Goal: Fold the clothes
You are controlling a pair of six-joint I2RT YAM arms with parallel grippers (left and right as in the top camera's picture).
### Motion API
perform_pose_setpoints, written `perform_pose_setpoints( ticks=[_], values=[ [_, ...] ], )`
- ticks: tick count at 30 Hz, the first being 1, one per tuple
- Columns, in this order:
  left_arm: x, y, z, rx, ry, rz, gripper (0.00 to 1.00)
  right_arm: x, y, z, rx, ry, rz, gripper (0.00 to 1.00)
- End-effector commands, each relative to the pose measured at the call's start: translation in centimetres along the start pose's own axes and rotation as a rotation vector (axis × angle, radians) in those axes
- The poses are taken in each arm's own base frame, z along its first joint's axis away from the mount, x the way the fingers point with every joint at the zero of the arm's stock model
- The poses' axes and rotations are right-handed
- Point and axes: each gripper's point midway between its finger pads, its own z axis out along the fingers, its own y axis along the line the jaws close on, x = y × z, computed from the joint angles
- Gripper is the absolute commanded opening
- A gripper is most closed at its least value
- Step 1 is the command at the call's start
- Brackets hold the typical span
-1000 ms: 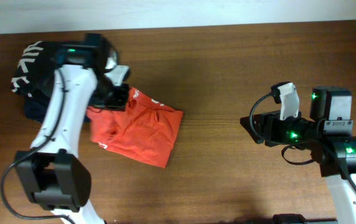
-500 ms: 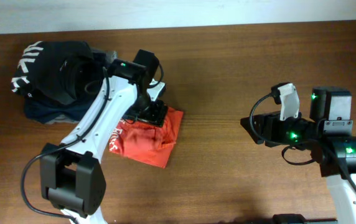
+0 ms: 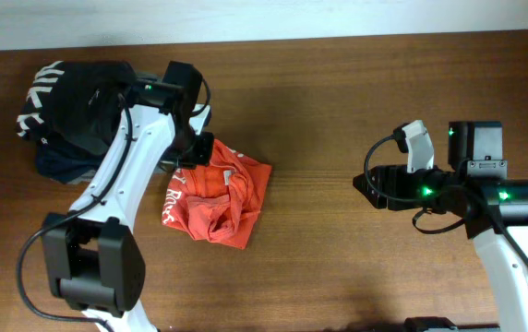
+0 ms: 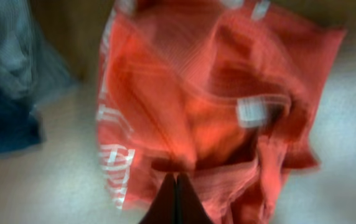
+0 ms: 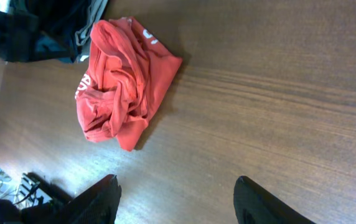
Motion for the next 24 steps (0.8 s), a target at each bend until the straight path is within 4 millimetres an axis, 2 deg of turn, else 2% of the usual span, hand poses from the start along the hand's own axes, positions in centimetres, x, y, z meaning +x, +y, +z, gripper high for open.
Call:
perform_pose_setpoints(
  ticks=[1, 4, 6, 7, 9, 11, 13, 14, 16, 17, 18, 19, 20, 21, 22, 24],
  values=[
    [-0.2, -2.9, 3.4, 0.153, -0.032, 0.032, 0.01, -0.4, 0.1, -0.3, 0.005, -0.012, -0.017, 0.63],
    [-1.3, -3.5, 5.2, 0.162, -0.102, 0.053, 0.01, -0.4, 0.1, -0.3, 0.005, -0.012, -0.017, 0.63],
    [-2.3, -5.2, 5.7, 0.233, -0.161, 0.080, 0.01, -0.4, 0.1, -0.3, 0.005, -0.012, -0.016, 0.63],
    [-2.8, -6.6, 5.5, 0.285, -0.186, 0.102, 0.01, -0.4, 0.1, -0.3, 0.005, -0.012, -0.016, 0.63],
    [-3.6, -10.7, 4.4, 0.427, -0.242, 0.174, 0.01, -0.4, 0.1, -0.3, 0.005, -0.011, -0.016, 0.62],
    [-3.3, -14.7, 3.5, 0.521, -0.264, 0.257, 0.00, -0.4, 0.1, -0.3, 0.005, -0.011, -0.016, 0.62],
    [-2.2, -16.0, 3.4, 0.487, -0.235, 0.286, 0.00, -0.4, 0.1, -0.3, 0.003, -0.012, -0.017, 0.62],
    [-2.1, -15.7, 3.4, 0.447, -0.221, 0.267, 0.01, -0.4, 0.2, -0.3, -0.005, -0.013, -0.023, 0.62],
    [-2.3, -12.7, 1.3, 0.299, -0.208, 0.154, 0.01, -0.7, 1.8, -0.3, -0.098, -0.025, -0.108, 0.53],
    [-2.7, -11.1, -0.7, 0.256, -0.230, 0.118, 0.00, -0.9, 1.9, -0.1, -0.114, -0.029, -0.109, 0.53],
    [-3.1, -9.3, -3.7, 0.227, -0.270, 0.084, 0.01, -1.3, 2.3, 0.2, -0.135, -0.032, -0.118, 0.54],
    [-3.3, -8.4, -5.1, 0.216, -0.294, 0.067, 0.01, -1.4, 2.6, 0.5, -0.152, -0.030, -0.127, 0.54],
    [-3.4, -6.0, -8.3, 0.177, -0.347, 0.022, 0.10, -1.7, 3.6, 1.3, -0.195, -0.024, -0.138, 0.54],
    [-2.9, -2.3, -11.8, 0.109, -0.406, -0.047, 0.27, -2.0, 5.2, 2.9, -0.239, -0.005, -0.161, 0.55],
    [-2.0, 0.1, -13.3, 0.063, -0.422, -0.099, 0.32, -2.1, 6.4, 4.3, -0.270, 0.014, -0.190, 0.55],
    [-0.1, 3.1, -13.9, 0.013, -0.394, -0.172, 0.36, -1.9, 8.8, 7.2, -0.327, 0.049, -0.242, 0.53]
  ],
)
